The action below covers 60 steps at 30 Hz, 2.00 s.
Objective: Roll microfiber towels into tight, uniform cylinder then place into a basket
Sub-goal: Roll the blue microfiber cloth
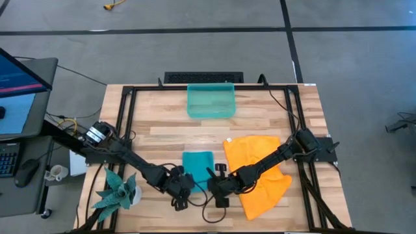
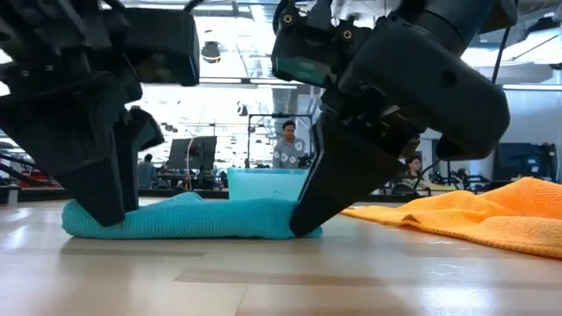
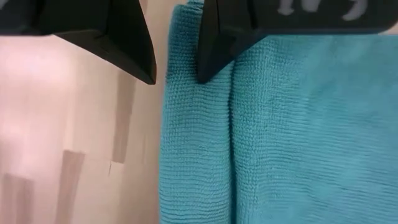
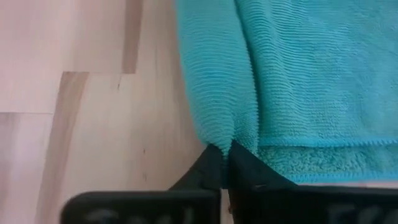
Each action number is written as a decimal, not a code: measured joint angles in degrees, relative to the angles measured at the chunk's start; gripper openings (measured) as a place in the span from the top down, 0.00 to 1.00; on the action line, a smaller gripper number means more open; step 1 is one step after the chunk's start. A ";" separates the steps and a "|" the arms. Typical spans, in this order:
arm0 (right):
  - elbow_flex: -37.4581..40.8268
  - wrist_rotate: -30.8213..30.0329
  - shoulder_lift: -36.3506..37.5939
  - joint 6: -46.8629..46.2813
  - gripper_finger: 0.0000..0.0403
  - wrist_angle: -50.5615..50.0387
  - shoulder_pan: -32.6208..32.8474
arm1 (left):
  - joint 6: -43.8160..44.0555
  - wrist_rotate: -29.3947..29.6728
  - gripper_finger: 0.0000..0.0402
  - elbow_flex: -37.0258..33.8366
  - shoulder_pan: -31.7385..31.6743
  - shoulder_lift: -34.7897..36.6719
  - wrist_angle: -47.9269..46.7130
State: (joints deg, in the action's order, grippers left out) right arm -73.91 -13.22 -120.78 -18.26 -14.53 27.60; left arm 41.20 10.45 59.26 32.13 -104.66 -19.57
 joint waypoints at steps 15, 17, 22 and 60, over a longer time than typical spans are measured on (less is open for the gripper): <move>0.04 1.36 -0.12 -4.86 0.97 0.18 0.00 | -10.82 17.38 0.72 11.06 10.46 0.20 -21.39; 0.04 1.38 -0.12 -5.29 0.96 0.18 0.00 | -13.31 18.85 0.72 10.84 12.09 0.22 -20.15; 0.07 1.41 -0.12 -5.32 0.98 0.18 0.00 | -15.26 19.33 0.72 8.97 13.33 0.24 -17.77; 0.15 1.85 -0.12 -5.34 0.98 0.40 0.68 | -8.91 14.14 0.80 9.23 6.15 -9.42 -16.54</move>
State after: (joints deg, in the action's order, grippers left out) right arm -73.76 -11.37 -120.90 -23.59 -14.13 28.27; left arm 32.28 24.60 68.49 38.28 -114.09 -36.11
